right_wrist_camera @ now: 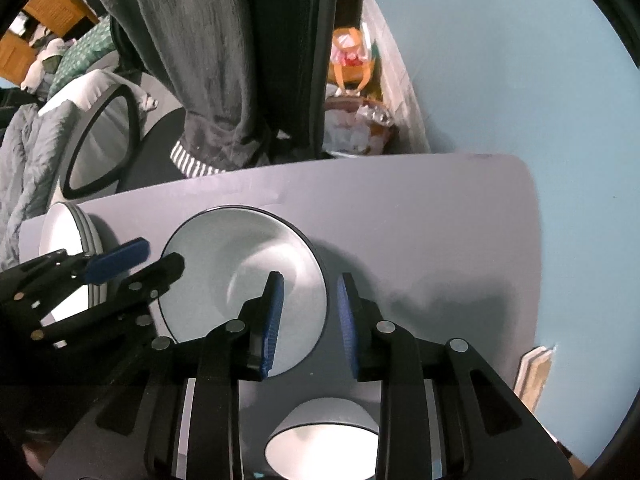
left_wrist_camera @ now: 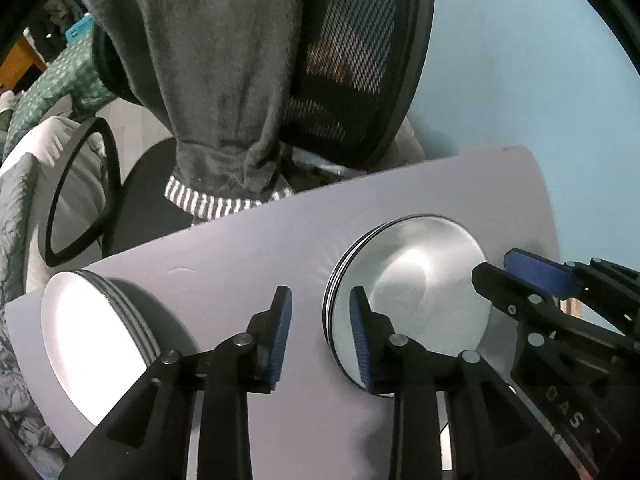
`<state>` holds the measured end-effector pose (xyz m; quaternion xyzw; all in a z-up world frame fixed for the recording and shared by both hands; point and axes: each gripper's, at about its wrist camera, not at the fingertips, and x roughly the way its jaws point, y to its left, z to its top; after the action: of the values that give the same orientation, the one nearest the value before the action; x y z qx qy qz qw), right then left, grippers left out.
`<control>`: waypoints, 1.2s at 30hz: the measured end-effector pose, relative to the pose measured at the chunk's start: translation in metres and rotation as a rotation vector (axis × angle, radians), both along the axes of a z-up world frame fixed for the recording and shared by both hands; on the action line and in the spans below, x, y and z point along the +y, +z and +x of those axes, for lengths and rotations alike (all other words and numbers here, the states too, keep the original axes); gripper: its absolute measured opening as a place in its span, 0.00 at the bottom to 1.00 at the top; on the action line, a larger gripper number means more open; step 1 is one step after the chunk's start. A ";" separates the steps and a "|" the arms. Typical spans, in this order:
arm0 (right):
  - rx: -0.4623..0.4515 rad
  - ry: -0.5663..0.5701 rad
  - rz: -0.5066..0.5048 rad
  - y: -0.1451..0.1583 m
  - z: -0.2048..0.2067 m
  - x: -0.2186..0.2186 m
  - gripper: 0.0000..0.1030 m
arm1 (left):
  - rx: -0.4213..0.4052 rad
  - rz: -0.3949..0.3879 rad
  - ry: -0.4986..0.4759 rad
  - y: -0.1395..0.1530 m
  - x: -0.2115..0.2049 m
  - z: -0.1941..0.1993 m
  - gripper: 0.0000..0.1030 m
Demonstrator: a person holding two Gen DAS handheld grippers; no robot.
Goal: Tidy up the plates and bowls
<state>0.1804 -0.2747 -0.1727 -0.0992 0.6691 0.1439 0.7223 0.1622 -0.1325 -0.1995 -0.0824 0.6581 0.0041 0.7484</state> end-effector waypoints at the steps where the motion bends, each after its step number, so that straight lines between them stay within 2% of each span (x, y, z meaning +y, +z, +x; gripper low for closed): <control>1: -0.013 -0.002 -0.003 0.004 -0.002 0.000 0.27 | -0.015 0.000 0.003 0.006 0.001 -0.003 0.31; 7: -0.089 0.000 -0.017 0.027 -0.010 0.000 0.36 | -0.089 0.014 0.009 0.040 0.002 -0.019 0.43; 9: -0.115 0.004 -0.015 0.037 -0.015 0.000 0.38 | -0.122 0.023 0.005 0.052 0.002 -0.025 0.49; 13: -0.164 0.013 -0.018 0.054 -0.023 0.000 0.48 | -0.175 0.029 -0.007 0.074 0.002 -0.038 0.52; 17: -0.198 0.010 -0.011 0.068 -0.031 0.000 0.49 | -0.211 0.018 -0.012 0.089 0.000 -0.050 0.57; 23: -0.233 -0.026 0.004 0.088 -0.044 -0.008 0.50 | -0.252 -0.005 -0.027 0.108 -0.005 -0.067 0.57; 26: -0.249 -0.047 0.010 0.099 -0.052 -0.014 0.51 | -0.280 -0.020 -0.043 0.119 -0.006 -0.077 0.61; 29: -0.266 -0.063 0.012 0.104 -0.058 -0.017 0.56 | -0.296 -0.029 -0.061 0.124 -0.008 -0.082 0.63; 36: -0.287 -0.112 -0.002 0.110 -0.074 -0.030 0.56 | -0.317 -0.047 -0.099 0.130 -0.010 -0.094 0.64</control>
<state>0.1059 -0.3043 -0.0627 -0.0818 0.5635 0.0870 0.8174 0.0682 -0.1420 -0.0694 -0.0671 0.5349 -0.0614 0.8400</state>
